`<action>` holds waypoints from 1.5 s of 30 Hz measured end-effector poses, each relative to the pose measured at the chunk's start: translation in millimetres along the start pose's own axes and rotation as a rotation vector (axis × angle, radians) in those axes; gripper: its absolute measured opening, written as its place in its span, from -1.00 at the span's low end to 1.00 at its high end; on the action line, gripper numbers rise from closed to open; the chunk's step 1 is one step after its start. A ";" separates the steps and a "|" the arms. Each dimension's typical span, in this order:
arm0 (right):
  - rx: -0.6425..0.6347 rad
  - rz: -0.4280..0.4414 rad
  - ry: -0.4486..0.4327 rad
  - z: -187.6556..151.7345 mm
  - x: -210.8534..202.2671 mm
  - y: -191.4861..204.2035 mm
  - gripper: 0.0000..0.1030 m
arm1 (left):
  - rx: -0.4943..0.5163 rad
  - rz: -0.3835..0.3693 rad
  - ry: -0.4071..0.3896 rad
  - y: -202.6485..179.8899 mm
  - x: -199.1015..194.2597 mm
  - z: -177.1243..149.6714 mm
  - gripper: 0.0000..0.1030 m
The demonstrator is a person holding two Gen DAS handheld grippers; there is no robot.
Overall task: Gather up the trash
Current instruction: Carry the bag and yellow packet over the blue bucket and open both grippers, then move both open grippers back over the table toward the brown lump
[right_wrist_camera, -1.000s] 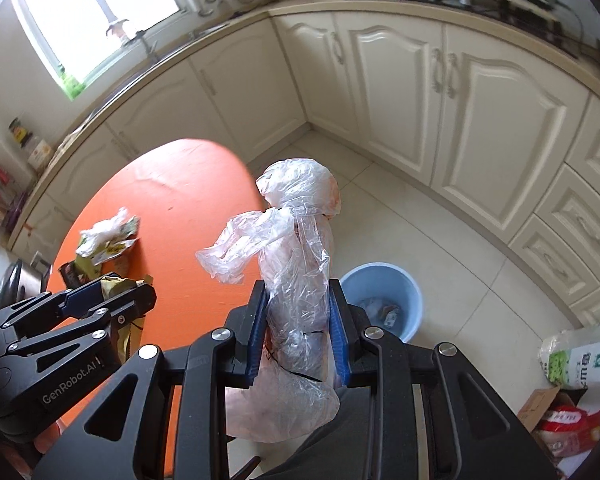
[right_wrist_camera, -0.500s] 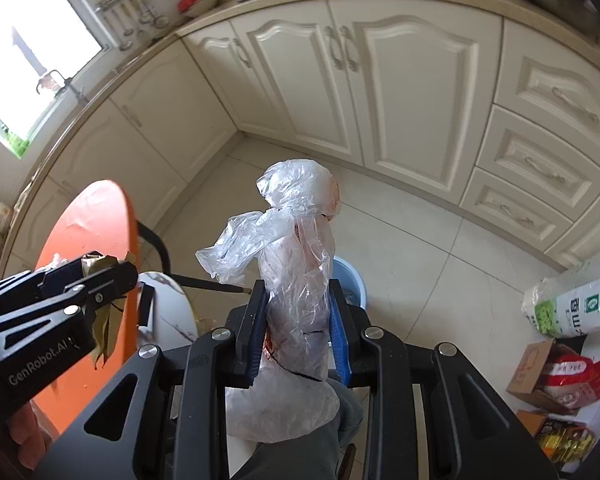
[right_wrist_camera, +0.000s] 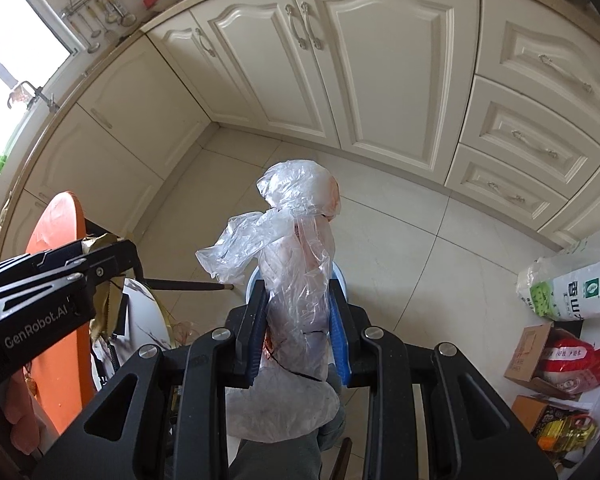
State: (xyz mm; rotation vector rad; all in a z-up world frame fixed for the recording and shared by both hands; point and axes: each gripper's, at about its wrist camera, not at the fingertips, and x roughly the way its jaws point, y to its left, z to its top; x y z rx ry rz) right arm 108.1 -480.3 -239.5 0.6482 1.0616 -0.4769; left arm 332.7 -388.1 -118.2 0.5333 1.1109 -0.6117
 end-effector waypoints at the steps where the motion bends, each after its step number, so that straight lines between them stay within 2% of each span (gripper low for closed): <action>1: -0.003 0.001 0.006 0.6 2.7 0.8 -0.45 | -0.005 0.004 0.001 1.4 3.0 2.5 -0.18; 4: -0.010 0.008 0.018 0.9 8.4 4.9 -0.45 | -0.016 0.025 -0.008 2.8 8.0 5.7 -0.03; 12: -0.039 0.032 0.041 5.0 20.8 23.8 -0.44 | -0.035 0.041 -0.015 14.4 5.9 -2.1 -0.03; 16: -0.048 0.085 0.041 9.7 21.0 40.6 -0.33 | -0.048 0.053 -0.009 25.2 -0.4 -10.8 -0.03; 29: -0.081 0.046 0.046 6.9 15.3 61.6 -0.28 | -0.073 0.041 -0.007 53.2 -15.3 -27.8 -0.03; 36: -0.099 0.033 0.033 -0.4 -1.2 70.6 -0.28 | -0.081 0.022 -0.031 60.8 -38.3 -43.3 -0.03; 41: -0.109 0.021 0.016 -10.4 -19.4 79.4 -0.27 | -0.100 0.012 -0.054 71.5 -62.2 -67.2 -0.03; 43: -0.111 0.017 0.016 -15.0 -26.0 83.9 -0.23 | -0.113 0.009 -0.066 77.7 -73.0 -78.4 -0.03; 45: -0.108 0.020 0.018 -20.6 -32.6 89.7 0.02 | -0.131 0.008 -0.079 85.1 -85.2 -91.2 -0.01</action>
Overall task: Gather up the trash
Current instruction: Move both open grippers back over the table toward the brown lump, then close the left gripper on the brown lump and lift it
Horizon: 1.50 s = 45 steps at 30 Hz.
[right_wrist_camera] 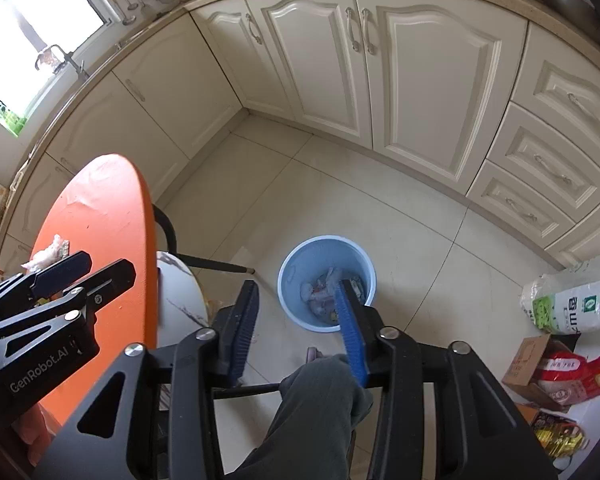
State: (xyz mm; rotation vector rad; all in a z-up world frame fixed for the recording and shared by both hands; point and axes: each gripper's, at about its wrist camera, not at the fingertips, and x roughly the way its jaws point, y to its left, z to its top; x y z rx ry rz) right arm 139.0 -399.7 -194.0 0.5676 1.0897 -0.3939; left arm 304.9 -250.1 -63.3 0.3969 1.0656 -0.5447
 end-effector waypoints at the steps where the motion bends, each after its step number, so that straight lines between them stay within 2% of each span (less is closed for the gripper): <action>1: -0.004 0.001 -0.007 -1.4 -2.8 3.4 0.11 | -0.008 0.000 -0.008 4.6 -6.8 -5.1 0.00; 3: -0.020 -0.008 -0.031 -7.7 -12.0 11.9 0.53 | -0.030 0.007 -0.027 15.8 -21.1 -16.7 0.04; 5: -0.032 -0.007 -0.060 -14.2 -22.6 21.4 0.67 | -0.058 0.014 -0.047 27.9 -35.8 -29.2 0.14; 15: -0.133 0.000 -0.099 -39.0 -51.4 81.0 0.87 | -0.200 0.035 -0.113 93.1 -100.9 -95.0 0.31; 17: -0.150 0.001 -0.096 -43.8 -53.7 93.3 0.89 | -0.229 0.038 -0.119 106.5 -110.5 -104.5 0.37; 29: -0.287 0.035 -0.044 -63.6 -40.1 165.1 0.92 | -0.412 0.072 -0.098 190.2 -135.5 -154.2 0.40; 36: -0.343 0.041 0.015 -73.1 -18.4 201.8 0.92 | -0.483 0.039 -0.037 236.1 -121.4 -176.2 0.39; 42: -0.364 0.042 0.077 -78.0 7.7 225.0 0.92 | -0.525 0.021 0.022 261.2 -96.3 -178.1 0.36; 45: -0.375 0.037 0.113 -77.4 21.1 232.9 0.92 | -0.531 -0.003 0.051 266.7 -81.1 -177.0 0.26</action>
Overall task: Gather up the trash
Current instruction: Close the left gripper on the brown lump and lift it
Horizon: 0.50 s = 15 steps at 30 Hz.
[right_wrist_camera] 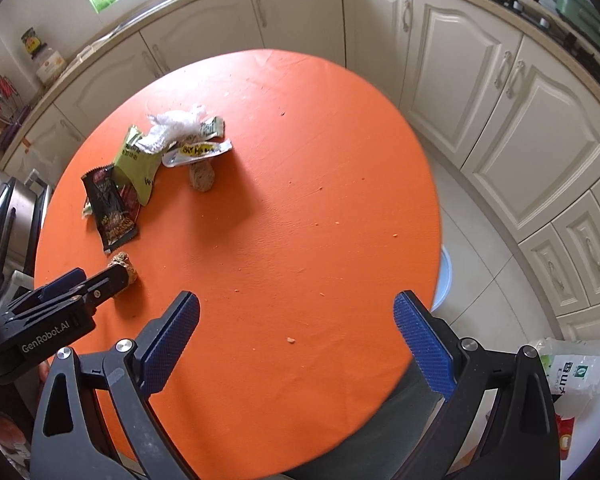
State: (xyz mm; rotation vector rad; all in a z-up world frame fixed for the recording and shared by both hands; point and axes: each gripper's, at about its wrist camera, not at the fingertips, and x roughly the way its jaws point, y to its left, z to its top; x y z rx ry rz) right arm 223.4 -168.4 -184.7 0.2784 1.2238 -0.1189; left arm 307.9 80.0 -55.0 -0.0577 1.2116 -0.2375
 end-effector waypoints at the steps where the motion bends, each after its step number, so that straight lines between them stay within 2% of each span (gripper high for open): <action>1: -0.004 0.001 0.013 1.6 4.8 1.3 0.92 | -0.001 -0.004 0.014 -0.6 5.2 0.6 0.15; 2: -0.005 0.000 0.019 2.7 7.7 1.3 0.92 | -0.003 -0.008 0.026 -1.6 11.6 0.6 0.04; 3: -0.006 -0.002 0.026 3.7 11.1 2.0 0.92 | 0.003 -0.001 0.021 -2.3 12.8 0.9 0.05; 5: -0.007 -0.002 0.037 6.1 16.9 1.7 0.92 | 0.024 0.007 0.002 -5.4 12.5 1.8 -0.27; 11: -0.002 0.006 0.049 12.5 24.7 -1.7 0.92 | 0.000 -0.012 -0.005 2.2 12.4 0.1 -0.29; 15: -0.012 0.014 0.043 17.4 24.2 2.9 0.92 | -0.024 0.003 -0.040 11.8 1.5 -0.5 -0.29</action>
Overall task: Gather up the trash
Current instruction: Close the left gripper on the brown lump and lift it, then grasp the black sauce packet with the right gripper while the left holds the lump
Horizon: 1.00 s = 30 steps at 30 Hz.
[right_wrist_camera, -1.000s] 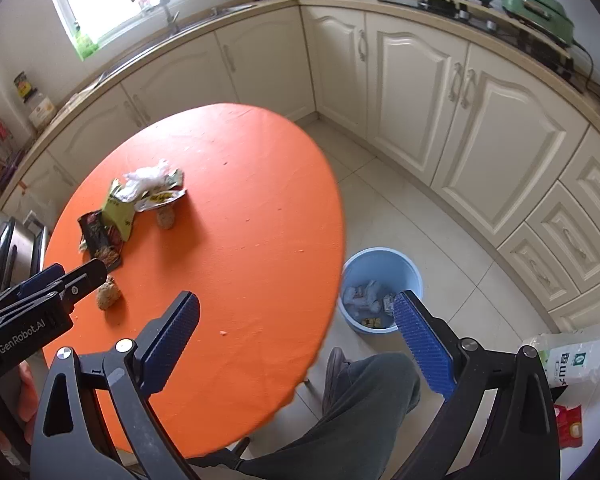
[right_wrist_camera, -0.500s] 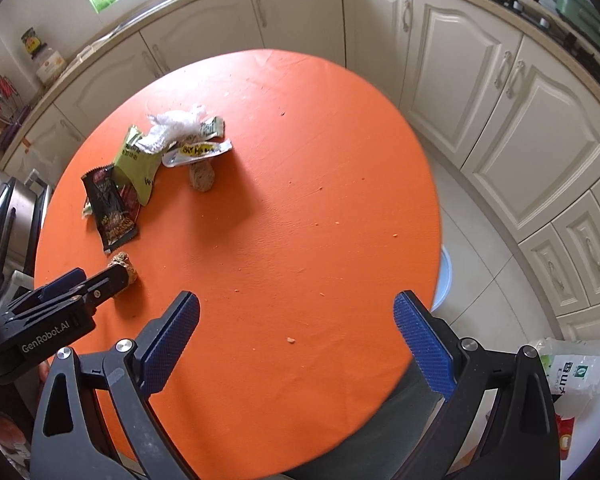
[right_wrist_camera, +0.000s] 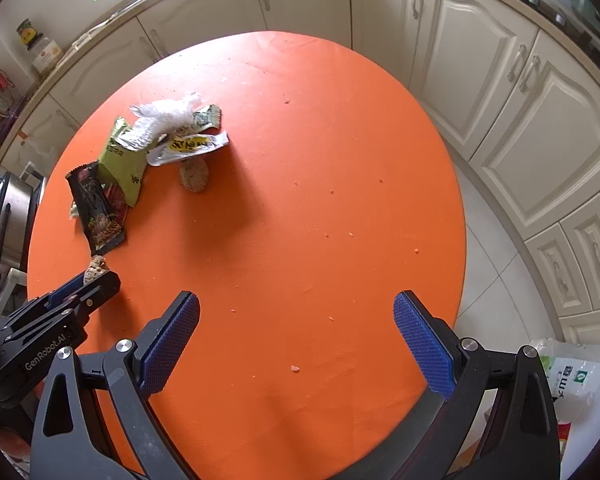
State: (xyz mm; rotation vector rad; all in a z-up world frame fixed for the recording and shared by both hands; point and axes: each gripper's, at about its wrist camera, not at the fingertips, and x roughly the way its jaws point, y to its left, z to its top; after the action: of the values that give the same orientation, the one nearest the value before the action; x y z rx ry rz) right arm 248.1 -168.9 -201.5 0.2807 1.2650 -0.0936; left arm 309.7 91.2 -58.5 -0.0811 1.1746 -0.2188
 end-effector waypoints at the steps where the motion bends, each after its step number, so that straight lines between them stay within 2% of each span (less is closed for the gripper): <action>1: -0.008 0.007 -0.004 1.4 -1.4 2.8 0.92 | -0.006 0.003 -0.010 3.0 -4.1 0.5 -0.29; 7: -0.094 0.070 -0.024 16.6 -3.6 43.5 0.92 | -0.053 0.033 -0.056 32.0 -29.0 1.9 -0.29; 17: -0.239 0.152 0.025 42.8 19.8 134.9 0.86 | -0.163 0.072 -0.093 99.8 -46.0 7.9 -0.29; 25: -0.295 0.104 0.081 52.2 57.8 183.7 0.72 | -0.215 0.068 -0.100 139.0 -40.8 12.5 -0.29; 28: -0.324 0.058 0.085 52.1 69.1 196.7 0.64 | -0.228 0.063 -0.095 149.1 -34.9 14.3 -0.29; 30: -0.347 0.012 0.075 51.7 74.9 204.0 0.48 | -0.233 0.059 -0.092 154.2 -30.0 17.6 -0.29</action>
State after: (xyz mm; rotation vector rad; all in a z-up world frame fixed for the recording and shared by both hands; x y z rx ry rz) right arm 364.3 20.3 -226.6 -0.0078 1.3295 0.1474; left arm 334.6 247.2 -51.9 -0.2578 1.1056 -0.0248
